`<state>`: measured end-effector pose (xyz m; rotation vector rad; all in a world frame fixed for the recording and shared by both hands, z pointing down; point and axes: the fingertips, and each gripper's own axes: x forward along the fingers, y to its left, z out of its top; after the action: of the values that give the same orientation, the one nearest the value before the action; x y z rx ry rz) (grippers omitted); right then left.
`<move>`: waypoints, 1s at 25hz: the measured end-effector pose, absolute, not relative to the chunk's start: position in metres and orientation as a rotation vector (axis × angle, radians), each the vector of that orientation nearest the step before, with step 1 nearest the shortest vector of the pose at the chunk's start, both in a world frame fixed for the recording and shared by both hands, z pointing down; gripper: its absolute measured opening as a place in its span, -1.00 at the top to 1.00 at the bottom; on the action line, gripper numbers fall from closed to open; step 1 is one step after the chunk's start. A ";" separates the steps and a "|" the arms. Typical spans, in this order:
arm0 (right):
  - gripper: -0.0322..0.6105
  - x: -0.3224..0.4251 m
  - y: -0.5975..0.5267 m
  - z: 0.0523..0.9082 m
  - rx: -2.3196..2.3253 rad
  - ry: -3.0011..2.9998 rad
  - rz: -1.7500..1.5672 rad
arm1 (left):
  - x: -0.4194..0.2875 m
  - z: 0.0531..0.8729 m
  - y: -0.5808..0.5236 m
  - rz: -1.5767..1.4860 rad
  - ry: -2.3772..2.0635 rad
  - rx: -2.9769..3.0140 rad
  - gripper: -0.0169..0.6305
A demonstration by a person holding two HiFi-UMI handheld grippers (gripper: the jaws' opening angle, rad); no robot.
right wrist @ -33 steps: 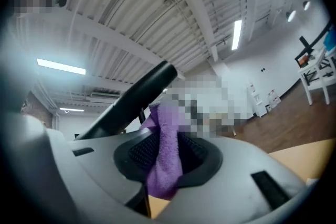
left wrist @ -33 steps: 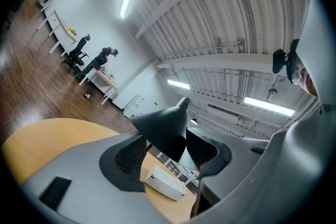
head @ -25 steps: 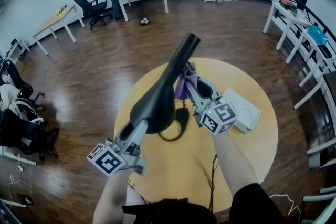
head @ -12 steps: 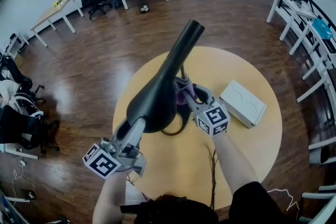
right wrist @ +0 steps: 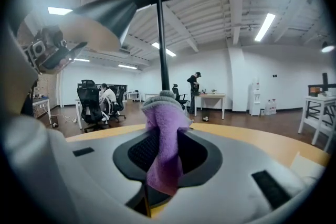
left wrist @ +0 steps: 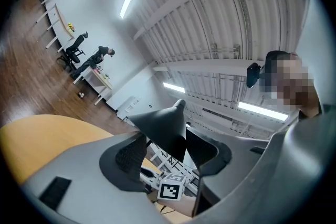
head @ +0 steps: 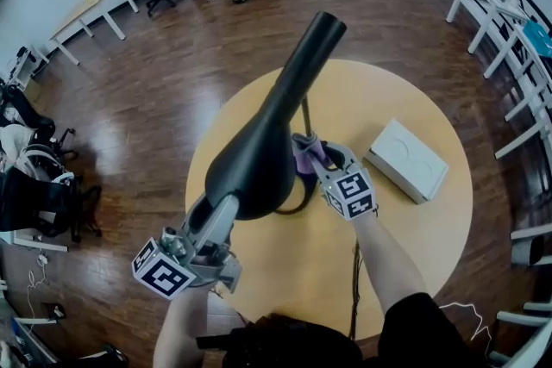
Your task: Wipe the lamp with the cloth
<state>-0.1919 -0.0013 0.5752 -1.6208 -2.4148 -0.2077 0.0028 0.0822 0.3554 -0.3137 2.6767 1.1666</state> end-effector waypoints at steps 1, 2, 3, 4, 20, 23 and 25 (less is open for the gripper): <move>0.60 -0.193 -0.002 0.585 -1.604 -2.399 -0.226 | 0.003 0.354 0.082 1.164 2.678 -0.314 0.24; 0.60 -0.195 -0.003 0.595 -1.589 -2.383 -0.241 | 0.002 0.353 0.081 1.158 2.682 -0.314 0.24; 0.60 -0.196 -0.004 0.604 -1.575 -2.367 -0.251 | 0.002 0.353 0.080 1.151 2.687 -0.314 0.24; 0.60 -0.197 -0.005 0.611 -1.559 -2.353 -0.266 | 0.002 0.352 0.079 1.144 2.693 -0.314 0.23; 0.60 -0.174 -0.014 0.699 -1.400 -1.899 -0.715 | -0.004 0.354 0.086 1.177 2.673 -0.286 0.23; 0.60 -0.166 -0.017 0.701 -1.393 -1.895 -0.639 | -0.004 0.353 0.088 1.154 2.688 -0.278 0.23; 0.60 -0.158 -0.027 0.714 -1.367 -1.830 -0.616 | -0.004 0.349 0.091 1.094 2.720 -0.258 0.23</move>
<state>-0.1580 -0.0265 0.7141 -1.3668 -1.8297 -0.6157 -0.0044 0.0907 0.3492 -0.2575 2.7196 1.0943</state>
